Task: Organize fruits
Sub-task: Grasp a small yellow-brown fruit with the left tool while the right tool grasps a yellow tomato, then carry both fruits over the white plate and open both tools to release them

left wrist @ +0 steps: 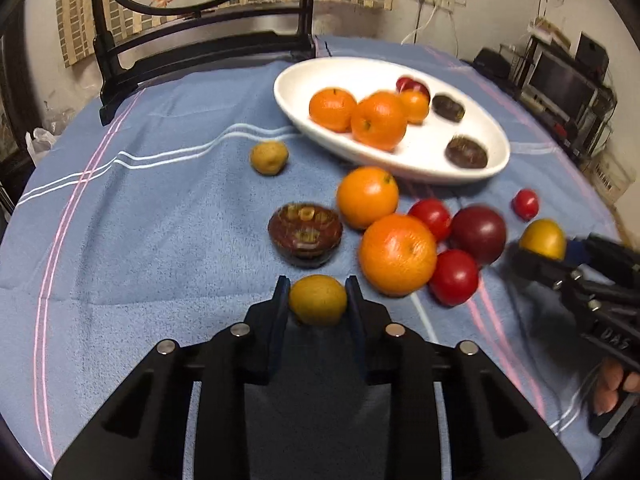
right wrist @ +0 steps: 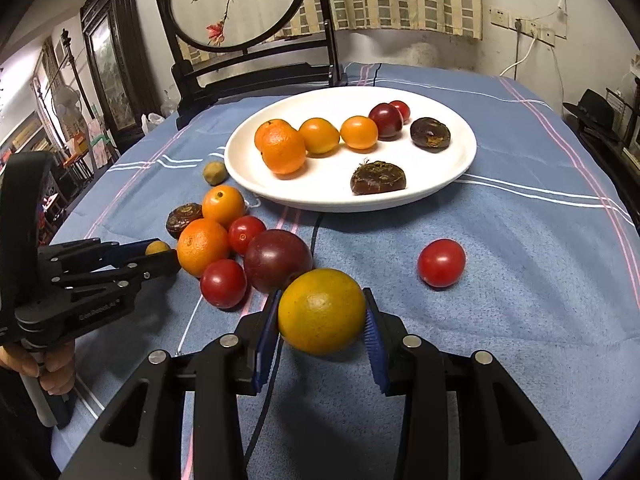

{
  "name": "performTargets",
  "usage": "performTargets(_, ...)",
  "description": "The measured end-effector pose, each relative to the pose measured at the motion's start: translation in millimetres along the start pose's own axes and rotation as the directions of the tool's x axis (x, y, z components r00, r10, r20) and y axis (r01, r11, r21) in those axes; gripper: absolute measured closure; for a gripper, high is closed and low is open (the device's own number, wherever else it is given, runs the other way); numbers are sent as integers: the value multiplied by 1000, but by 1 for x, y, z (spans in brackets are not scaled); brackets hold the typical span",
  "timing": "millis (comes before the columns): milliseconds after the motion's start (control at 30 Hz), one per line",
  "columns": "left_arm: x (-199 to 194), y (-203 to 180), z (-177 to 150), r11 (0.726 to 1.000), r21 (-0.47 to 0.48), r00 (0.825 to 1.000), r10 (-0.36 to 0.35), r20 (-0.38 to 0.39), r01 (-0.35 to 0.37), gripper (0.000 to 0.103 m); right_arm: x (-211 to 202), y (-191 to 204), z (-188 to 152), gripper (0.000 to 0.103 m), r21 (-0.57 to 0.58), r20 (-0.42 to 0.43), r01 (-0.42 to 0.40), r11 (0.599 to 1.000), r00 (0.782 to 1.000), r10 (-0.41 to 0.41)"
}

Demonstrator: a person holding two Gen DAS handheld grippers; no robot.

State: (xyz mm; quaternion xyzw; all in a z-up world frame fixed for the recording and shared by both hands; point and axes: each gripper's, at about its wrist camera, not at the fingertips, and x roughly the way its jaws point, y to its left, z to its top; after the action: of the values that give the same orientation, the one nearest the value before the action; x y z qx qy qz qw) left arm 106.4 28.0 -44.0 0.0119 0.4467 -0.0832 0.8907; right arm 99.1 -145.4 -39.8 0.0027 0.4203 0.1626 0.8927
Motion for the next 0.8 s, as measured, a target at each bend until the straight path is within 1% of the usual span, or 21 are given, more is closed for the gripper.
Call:
performTargets(67,-14,-1,6,1000,-8,997,17,79,-16,75,-2,0,0,63,4,17,4,1000,1000,-4)
performTargets(100,-23,-1,10,1000,-21,994,5,110,-3,75,-3,-1,1,63,3,31,12,1000,999,-12)
performTargets(167,-38,-2,14,998,-45,989,-46,142,53,75,-10,-2,4,63,11,81,19,1000,997,-20)
performTargets(200,-47,-4,17,997,-46,986,-59,159,67,75,-16,-3,7,63,22,105,14,1000,994,-16)
performTargets(300,-65,-7,29,997,-33,978,-66,199,73,75,-34,-6,17,63,42,158,-25,999,987,18)
performTargets(367,-75,-12,48,997,-3,970,-71,233,73,75,-42,-4,31,63,18,182,-40,999,983,36)
performTargets(433,-77,-17,65,997,24,966,-76,247,72,75,-43,-6,45,63,0,186,-43,999,982,42)
performTargets(533,-65,-25,90,998,33,965,-64,256,57,75,-38,-11,66,63,-7,190,-30,1000,981,31)
performTargets(600,-52,-26,103,998,15,964,-64,257,62,75,-28,-15,79,63,-13,193,-21,1000,981,23)
performTargets(633,-40,-26,114,998,4,966,-57,254,58,75,-21,-16,85,63,-18,193,-14,1000,981,17)
performTargets(700,-22,-27,126,999,-6,972,-39,232,42,75,-9,-17,92,63,-24,178,-8,1000,984,12)
performTargets(733,-8,-26,134,999,-27,976,-25,215,31,75,-4,-19,94,63,-23,168,-9,1000,986,12)
performTargets(800,17,-26,146,999,-44,984,-10,178,18,75,17,-23,100,63,-19,126,-9,1000,992,11)
